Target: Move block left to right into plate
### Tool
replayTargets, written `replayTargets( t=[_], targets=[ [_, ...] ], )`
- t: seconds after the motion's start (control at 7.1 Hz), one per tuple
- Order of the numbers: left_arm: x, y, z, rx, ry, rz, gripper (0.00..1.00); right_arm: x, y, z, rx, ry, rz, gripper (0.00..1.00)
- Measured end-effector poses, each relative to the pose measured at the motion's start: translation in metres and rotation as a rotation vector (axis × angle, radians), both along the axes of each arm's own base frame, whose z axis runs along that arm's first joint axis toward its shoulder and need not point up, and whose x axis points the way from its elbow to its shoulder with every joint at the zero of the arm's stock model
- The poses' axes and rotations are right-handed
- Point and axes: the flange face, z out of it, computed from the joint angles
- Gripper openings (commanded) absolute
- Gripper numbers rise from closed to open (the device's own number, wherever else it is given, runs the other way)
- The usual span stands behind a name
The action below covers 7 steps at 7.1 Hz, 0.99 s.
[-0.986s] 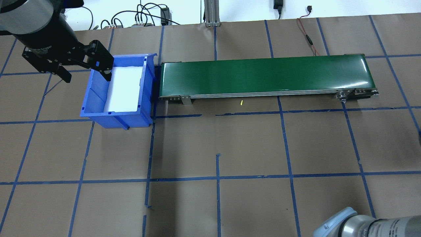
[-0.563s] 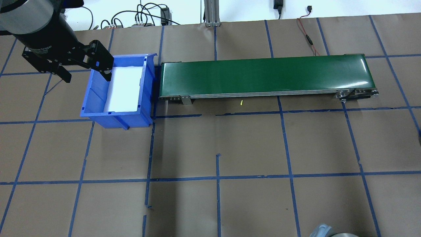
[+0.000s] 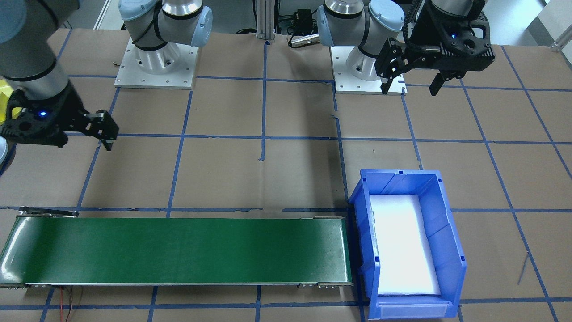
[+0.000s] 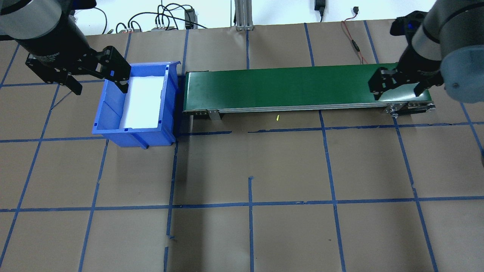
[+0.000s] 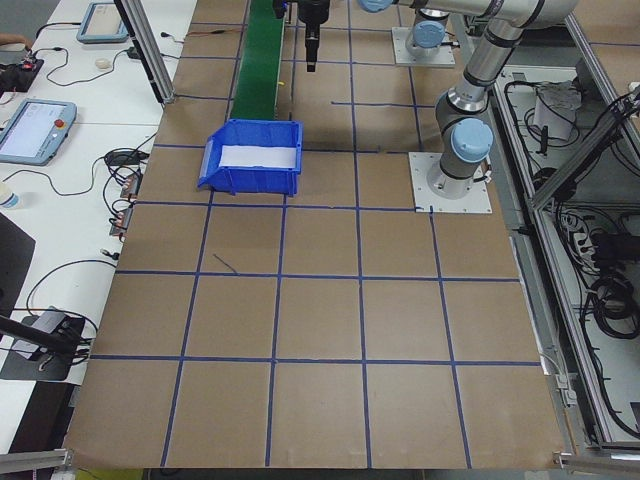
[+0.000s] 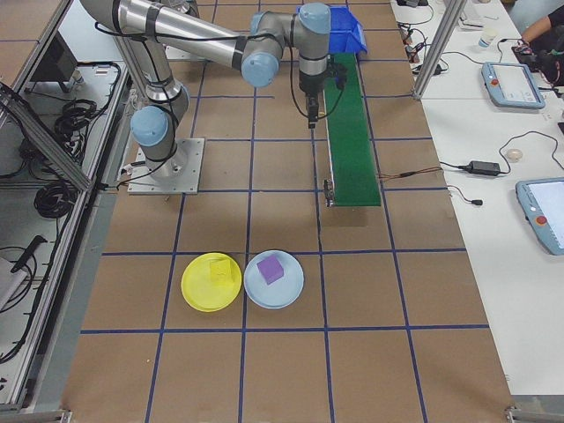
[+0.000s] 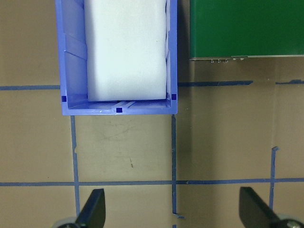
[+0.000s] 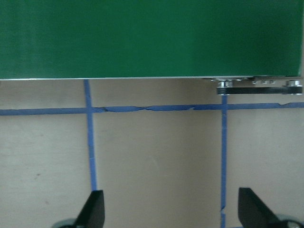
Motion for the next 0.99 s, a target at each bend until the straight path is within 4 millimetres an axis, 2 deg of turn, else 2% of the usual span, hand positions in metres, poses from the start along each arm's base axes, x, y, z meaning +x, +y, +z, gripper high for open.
replayTargets(
  t=[0.14,0.28,0.42,0.56,0.99],
  targets=[
    [0.0,0.0,0.0,0.0,0.0,0.0,1.0,0.05,0.009,0.013,-0.021,-0.007,-0.004,1.0],
    [0.0,0.0,0.0,0.0,0.0,0.0,1.0,0.082,0.019,0.028,-0.039,-0.014,0.011,1.0],
    [0.0,0.0,0.0,0.0,0.0,0.0,1.0,0.098,0.031,0.041,-0.048,-0.028,0.026,1.0],
    [0.0,0.0,0.0,0.0,0.0,0.0,1.0,0.107,0.039,0.046,-0.048,-0.045,0.037,1.0],
    [0.0,0.0,0.0,0.0,0.0,0.0,1.0,0.107,0.044,0.048,-0.035,-0.05,0.06,1.0]
  ],
)
